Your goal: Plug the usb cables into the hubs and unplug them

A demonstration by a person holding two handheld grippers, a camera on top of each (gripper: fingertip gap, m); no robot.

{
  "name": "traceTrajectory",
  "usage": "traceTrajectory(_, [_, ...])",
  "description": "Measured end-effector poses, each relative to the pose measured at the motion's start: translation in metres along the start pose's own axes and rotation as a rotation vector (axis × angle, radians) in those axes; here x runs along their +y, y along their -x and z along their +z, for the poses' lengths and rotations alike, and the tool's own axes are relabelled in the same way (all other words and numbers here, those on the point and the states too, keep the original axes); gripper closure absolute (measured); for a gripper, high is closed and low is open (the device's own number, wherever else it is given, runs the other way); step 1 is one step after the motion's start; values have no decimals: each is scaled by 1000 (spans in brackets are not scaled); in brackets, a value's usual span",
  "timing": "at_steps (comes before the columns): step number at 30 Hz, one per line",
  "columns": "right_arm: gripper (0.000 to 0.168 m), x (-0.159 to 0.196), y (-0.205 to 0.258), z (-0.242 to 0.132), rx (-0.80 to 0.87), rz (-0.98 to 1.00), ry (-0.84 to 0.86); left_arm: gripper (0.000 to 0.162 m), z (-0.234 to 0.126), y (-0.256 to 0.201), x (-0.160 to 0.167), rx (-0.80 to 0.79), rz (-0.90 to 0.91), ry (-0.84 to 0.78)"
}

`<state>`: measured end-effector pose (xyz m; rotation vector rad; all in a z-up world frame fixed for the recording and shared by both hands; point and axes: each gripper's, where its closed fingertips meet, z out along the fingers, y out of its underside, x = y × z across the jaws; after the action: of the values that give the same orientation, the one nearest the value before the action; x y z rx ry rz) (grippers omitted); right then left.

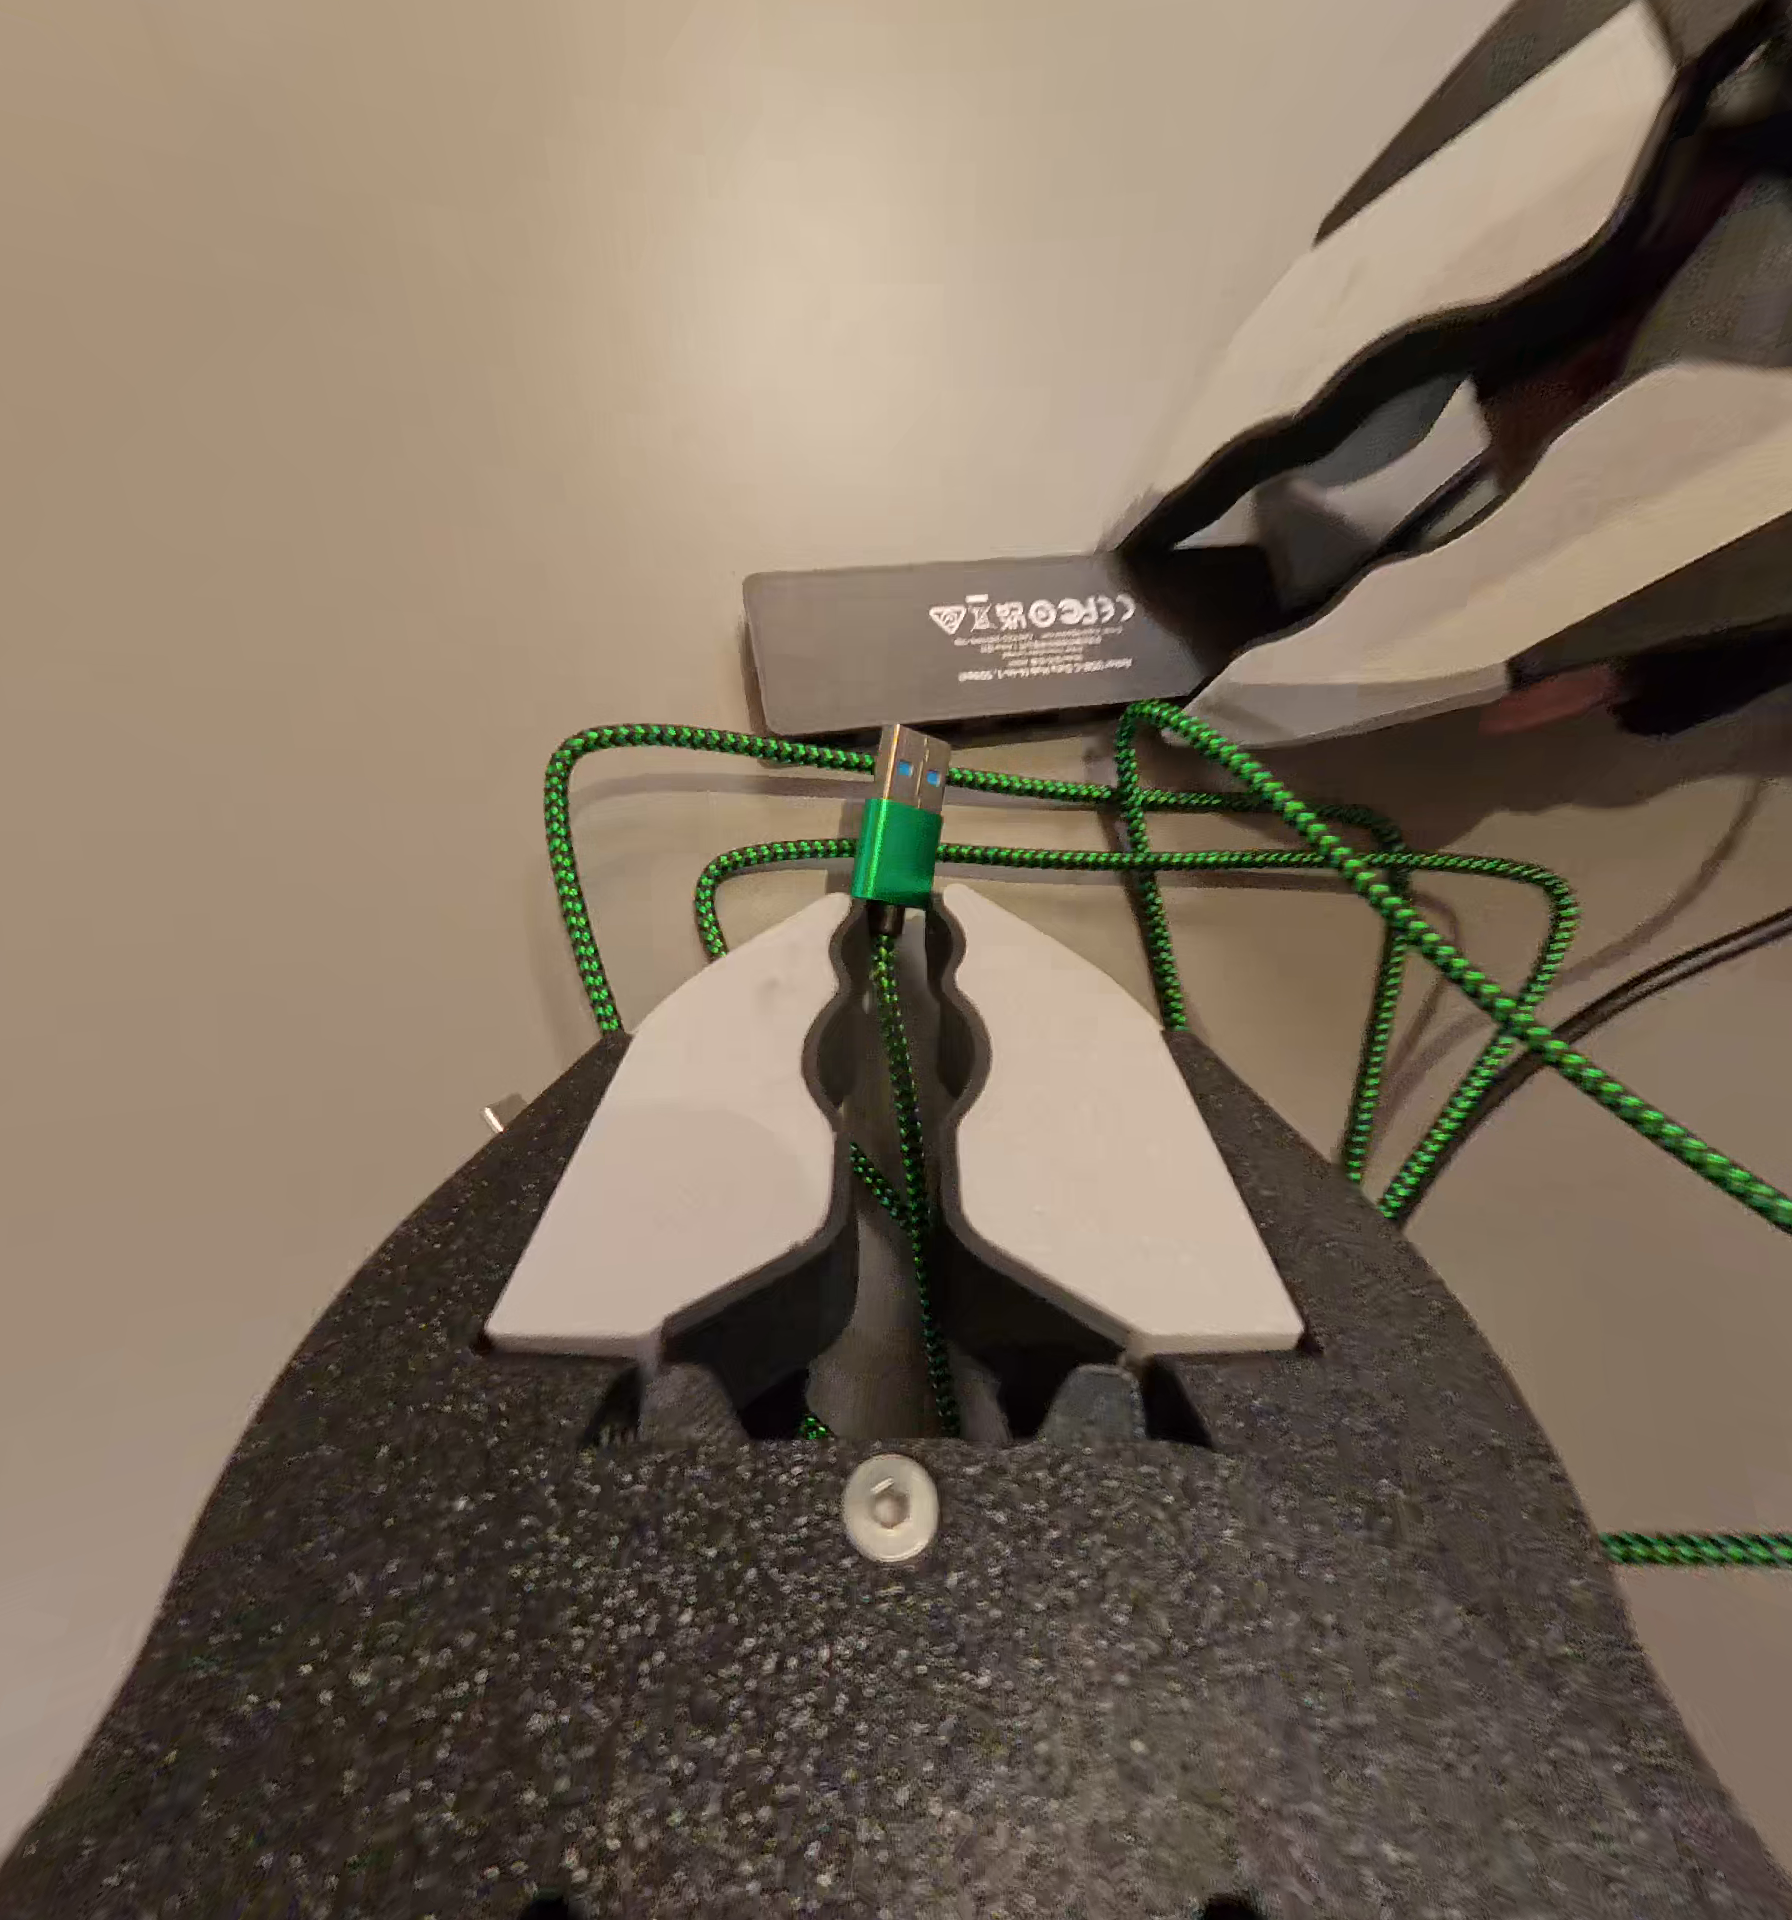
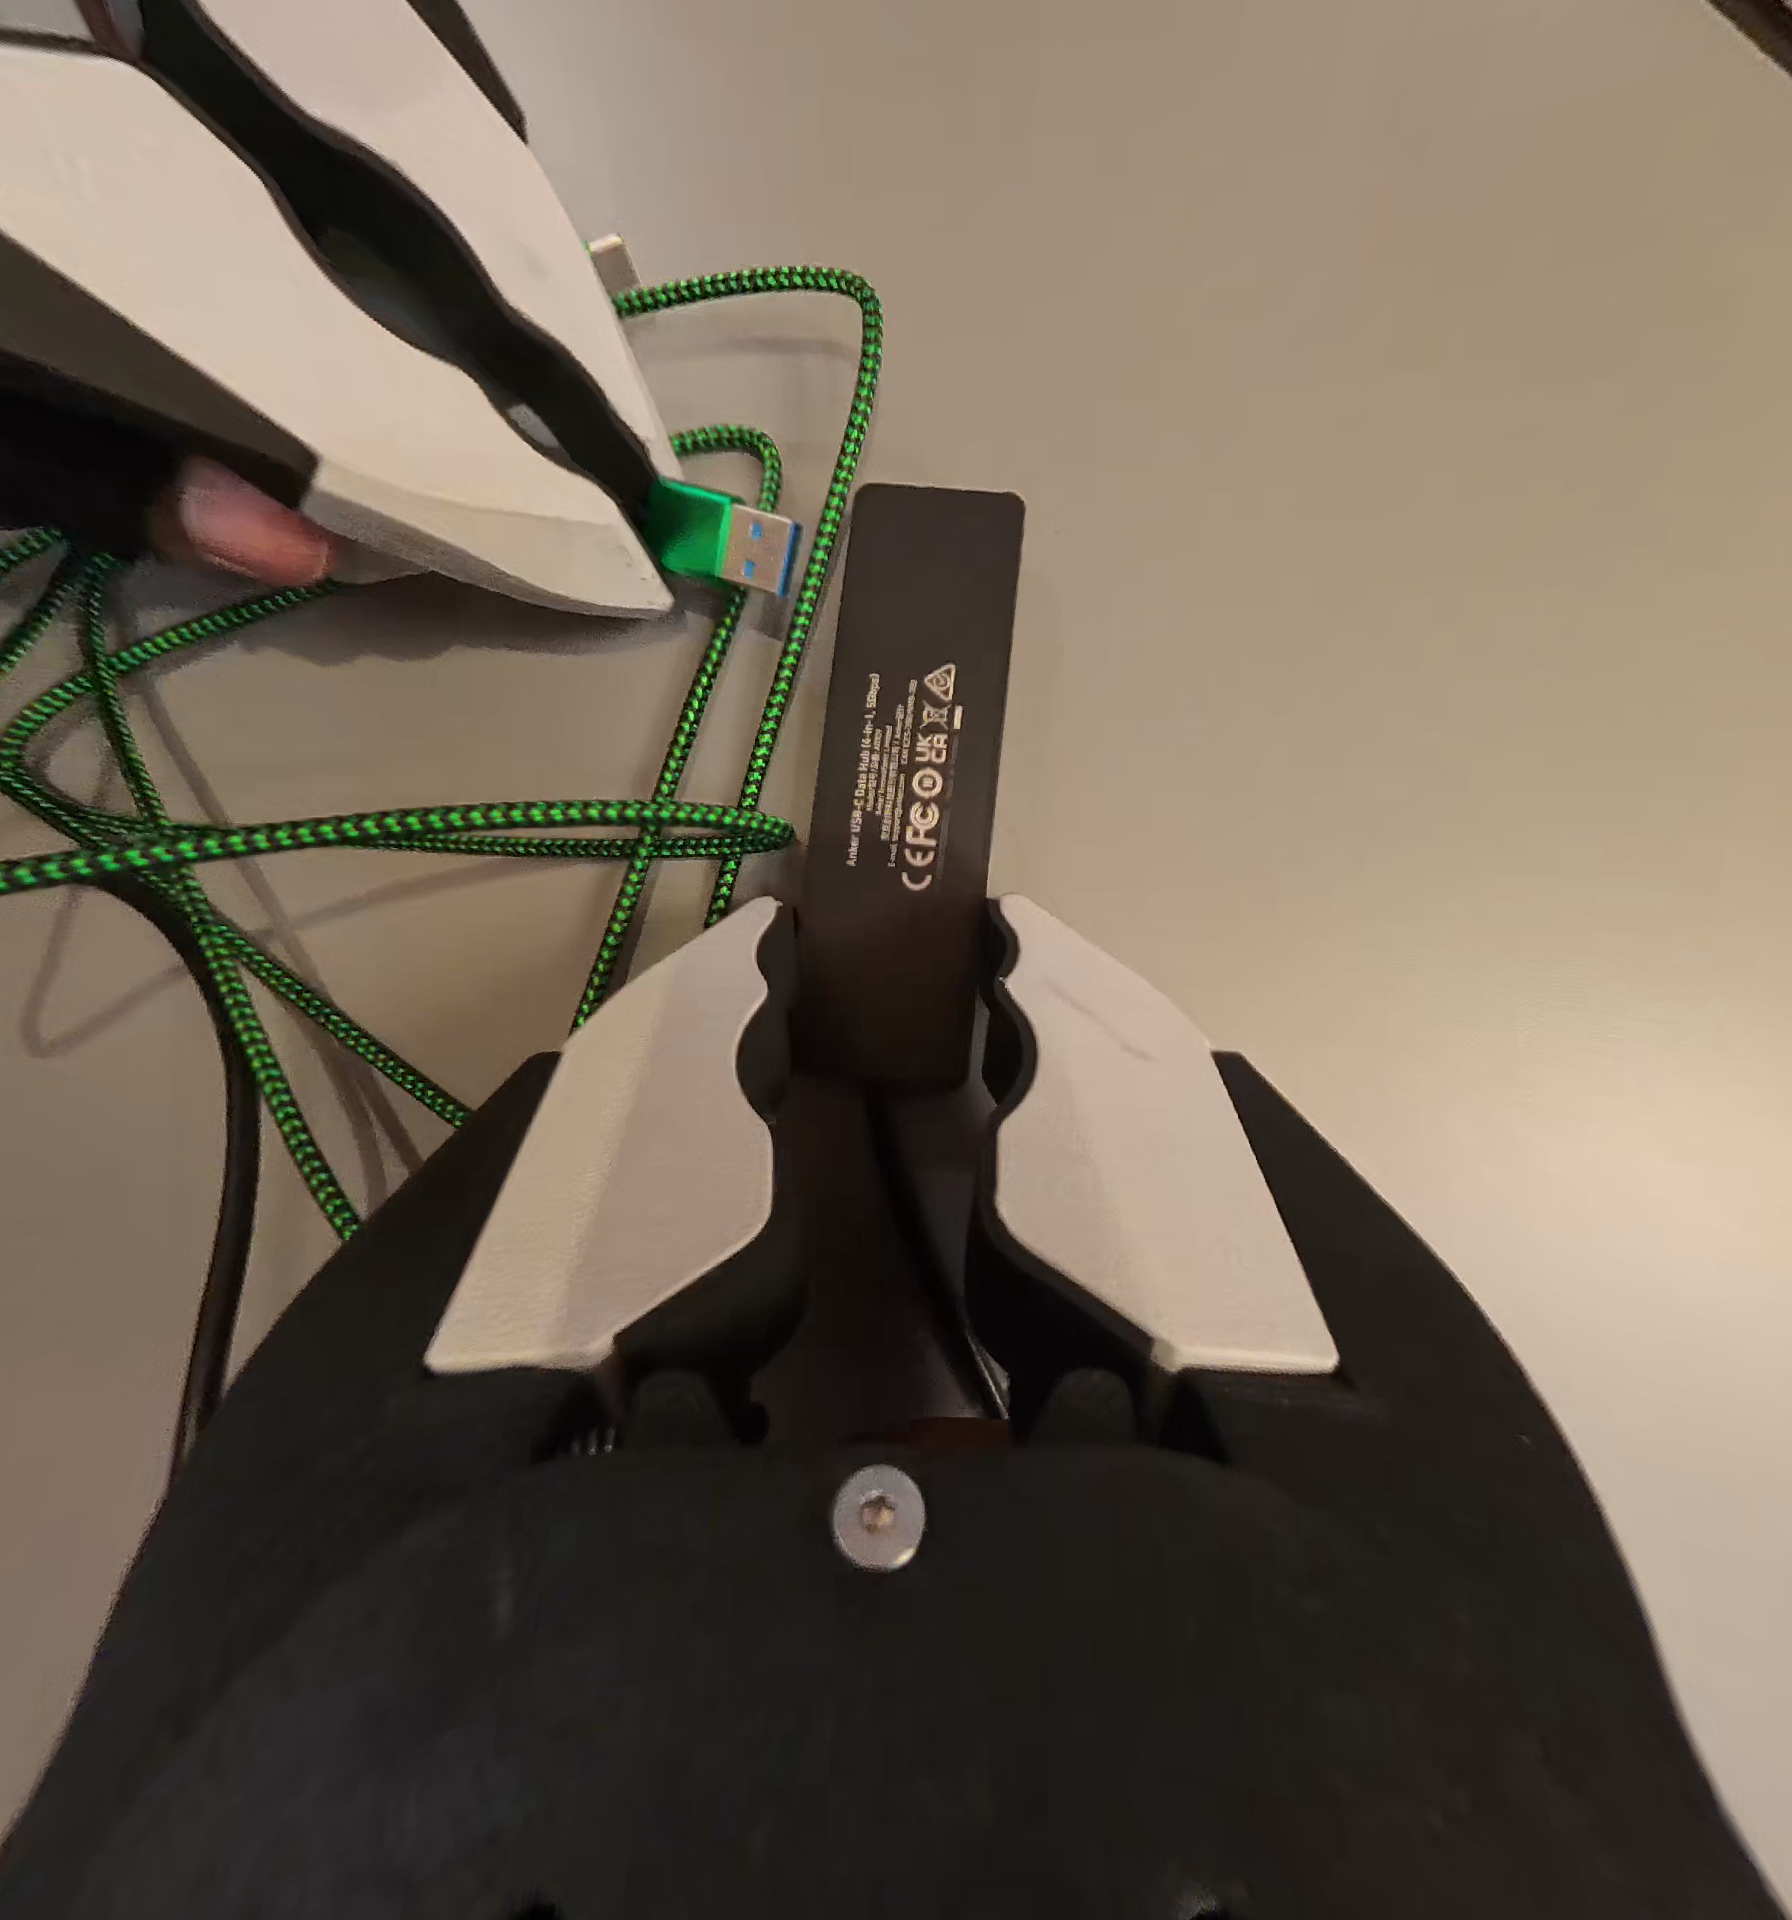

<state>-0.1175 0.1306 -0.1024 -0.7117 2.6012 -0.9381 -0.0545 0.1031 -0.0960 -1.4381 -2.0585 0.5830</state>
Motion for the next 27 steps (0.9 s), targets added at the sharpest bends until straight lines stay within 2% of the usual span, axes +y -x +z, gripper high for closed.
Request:
traceTrajectory(1, [135, 0, 0, -1, -12, 20, -16, 152, -3, -1, -2, 26, -29, -24])
traceTrajectory(6, [136, -14, -6, -17, -43, 80, -154, 152, -17, -6, -10, 116, -119, -114])
traceTrajectory(11, [135, -29, -1, -35, -20, 10, -266, 152, -21, -16, -15, 197, -177, -159])
traceTrajectory(17, [136, -28, 15, -31, 6, -87, -252, 153, -24, -17, -17, 237, -217, -189])
traceTrajectory(22, [136, -24, 15, -29, 14, -83, -233, 153, -26, -15, -18, 213, -208, -198])
traceTrajectory(27, [136, -23, 13, -29, 98, -203, -214, 153, -24, -13, -13, 219, -245, -181])
